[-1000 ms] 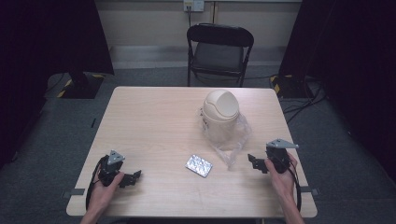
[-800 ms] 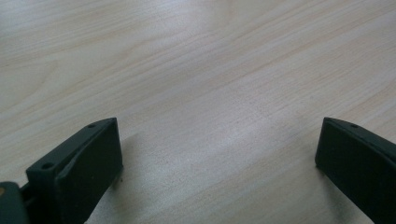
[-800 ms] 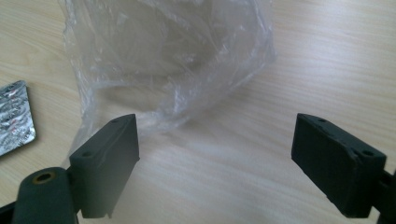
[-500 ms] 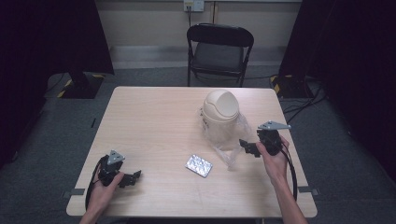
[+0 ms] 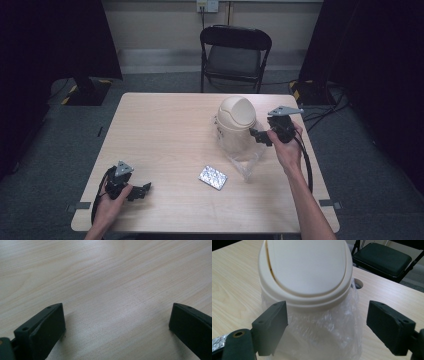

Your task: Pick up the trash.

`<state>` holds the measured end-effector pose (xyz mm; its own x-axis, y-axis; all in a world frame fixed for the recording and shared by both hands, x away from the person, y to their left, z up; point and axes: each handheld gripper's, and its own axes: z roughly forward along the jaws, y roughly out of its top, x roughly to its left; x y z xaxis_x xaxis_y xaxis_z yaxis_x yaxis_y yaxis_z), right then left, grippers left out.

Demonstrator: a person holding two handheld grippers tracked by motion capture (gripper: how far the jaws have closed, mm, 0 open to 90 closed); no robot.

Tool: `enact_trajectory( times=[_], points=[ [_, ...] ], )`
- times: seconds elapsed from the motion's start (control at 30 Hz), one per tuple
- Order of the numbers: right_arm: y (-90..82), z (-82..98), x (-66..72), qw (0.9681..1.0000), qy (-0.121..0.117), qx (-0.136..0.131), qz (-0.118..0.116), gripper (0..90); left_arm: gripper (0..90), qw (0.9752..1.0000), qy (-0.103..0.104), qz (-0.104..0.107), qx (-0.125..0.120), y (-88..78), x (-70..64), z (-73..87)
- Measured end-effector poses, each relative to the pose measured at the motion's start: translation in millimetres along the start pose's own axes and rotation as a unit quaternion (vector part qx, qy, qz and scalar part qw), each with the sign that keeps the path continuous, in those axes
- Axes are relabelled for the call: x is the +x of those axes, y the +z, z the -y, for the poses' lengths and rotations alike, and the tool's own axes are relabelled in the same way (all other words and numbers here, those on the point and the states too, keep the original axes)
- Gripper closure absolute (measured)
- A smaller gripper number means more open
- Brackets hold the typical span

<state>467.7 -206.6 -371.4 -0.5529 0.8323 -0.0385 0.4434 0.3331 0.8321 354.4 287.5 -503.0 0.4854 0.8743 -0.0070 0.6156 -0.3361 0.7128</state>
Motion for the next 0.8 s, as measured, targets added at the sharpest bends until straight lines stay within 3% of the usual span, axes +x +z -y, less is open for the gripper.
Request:
enact_trajectory(
  times=[0.2,0.3,0.73,0.8],
  points=[
    [4.1,-18.0,-8.1,1.0,0.0,-0.004,0.001,16.8,0.0,1.0,0.001,0.0,0.001,0.0,0.0,0.0],
    [14.3,-26.7,-14.1,0.9999,-0.001,0.011,0.006,16.8,0.0,1.0,0.0,0.0,0.0,0.0,0.0,0.0],
    [40.4,-37.0,-18.3,0.9992,0.006,0.038,0.008,16.7,0.0,1.0,0.001,0.0,0.001,-0.1,0.0,-0.1],
    [48.3,-33.8,-20.9,0.9989,0.017,0.044,0.0,16.0,0.0,1.0,0.0,0.0,0.0,0.0,0.0,0.0]
  ],
)
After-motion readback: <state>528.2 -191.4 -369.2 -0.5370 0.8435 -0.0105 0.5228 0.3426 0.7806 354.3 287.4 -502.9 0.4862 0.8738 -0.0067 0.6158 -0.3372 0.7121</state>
